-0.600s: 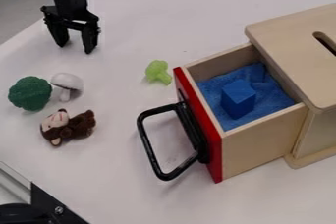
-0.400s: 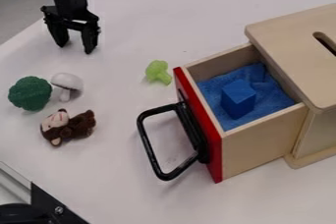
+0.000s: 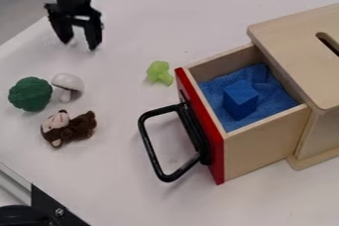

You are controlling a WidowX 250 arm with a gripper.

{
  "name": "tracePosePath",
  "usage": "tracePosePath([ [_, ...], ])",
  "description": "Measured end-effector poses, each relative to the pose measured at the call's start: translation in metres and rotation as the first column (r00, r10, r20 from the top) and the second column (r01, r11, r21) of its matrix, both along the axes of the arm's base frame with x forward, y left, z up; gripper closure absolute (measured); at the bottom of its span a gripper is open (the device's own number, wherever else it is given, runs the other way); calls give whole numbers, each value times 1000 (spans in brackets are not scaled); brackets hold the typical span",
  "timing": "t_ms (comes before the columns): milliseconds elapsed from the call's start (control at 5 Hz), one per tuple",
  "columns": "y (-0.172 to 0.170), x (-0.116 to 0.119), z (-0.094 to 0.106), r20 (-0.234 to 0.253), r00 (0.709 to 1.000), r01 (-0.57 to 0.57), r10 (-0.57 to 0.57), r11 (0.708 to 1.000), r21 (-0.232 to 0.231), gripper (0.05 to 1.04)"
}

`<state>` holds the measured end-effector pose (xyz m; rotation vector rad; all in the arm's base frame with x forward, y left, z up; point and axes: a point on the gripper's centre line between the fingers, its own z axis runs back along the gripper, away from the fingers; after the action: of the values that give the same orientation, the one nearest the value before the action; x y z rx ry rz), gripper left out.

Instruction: Close the drawer

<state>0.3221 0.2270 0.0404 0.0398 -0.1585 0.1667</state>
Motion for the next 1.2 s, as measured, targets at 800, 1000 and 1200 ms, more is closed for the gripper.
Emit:
tracePosePath([
  [800, -110, -89, 98, 143, 865, 467, -482, 875, 125, 85],
  [1000, -147, -98, 91, 115, 789, 588, -604, 796, 144, 85],
  [1200, -173, -122, 82, 57, 705, 690, -707, 702, 178, 85],
])
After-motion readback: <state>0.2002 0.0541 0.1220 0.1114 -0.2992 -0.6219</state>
